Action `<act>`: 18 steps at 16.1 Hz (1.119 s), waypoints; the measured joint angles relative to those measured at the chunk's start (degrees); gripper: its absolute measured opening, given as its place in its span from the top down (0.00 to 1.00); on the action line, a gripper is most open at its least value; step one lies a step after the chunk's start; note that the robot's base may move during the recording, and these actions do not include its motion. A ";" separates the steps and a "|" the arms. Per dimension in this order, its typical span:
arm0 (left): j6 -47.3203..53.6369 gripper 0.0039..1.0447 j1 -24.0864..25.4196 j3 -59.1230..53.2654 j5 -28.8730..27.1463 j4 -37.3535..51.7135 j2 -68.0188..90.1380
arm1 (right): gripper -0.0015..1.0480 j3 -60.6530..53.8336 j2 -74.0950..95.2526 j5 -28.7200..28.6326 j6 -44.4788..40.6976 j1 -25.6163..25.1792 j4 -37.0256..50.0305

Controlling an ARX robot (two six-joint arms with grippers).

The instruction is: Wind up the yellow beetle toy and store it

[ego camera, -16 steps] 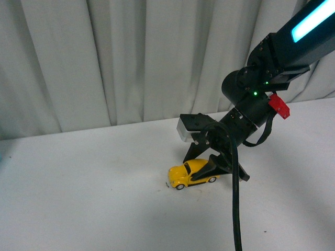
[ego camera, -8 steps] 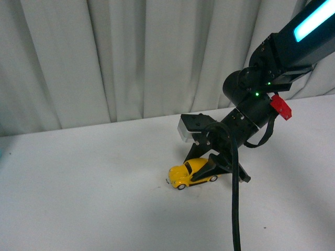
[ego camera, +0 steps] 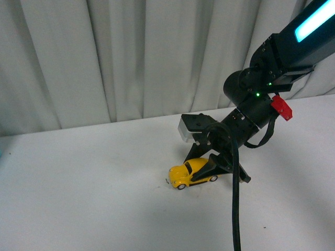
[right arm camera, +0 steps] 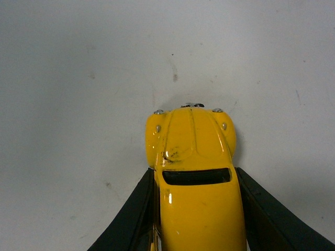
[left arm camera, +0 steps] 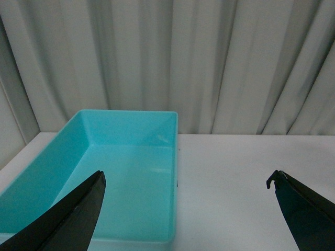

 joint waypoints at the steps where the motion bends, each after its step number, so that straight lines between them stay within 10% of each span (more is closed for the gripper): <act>1: 0.00 0.06 0.00 0.00 0.02 0.00 0.00 | 0.61 -0.15 -0.07 -0.07 0.00 -0.02 0.17; 16: 0.00 0.06 0.00 0.00 0.00 0.00 0.00 | 0.62 -27.96 -12.11 -2.21 -6.93 -18.38 10.38; 18: 0.00 0.06 0.00 0.00 0.02 0.02 0.00 | 0.42 -27.93 -11.96 0.52 -5.92 -18.45 12.04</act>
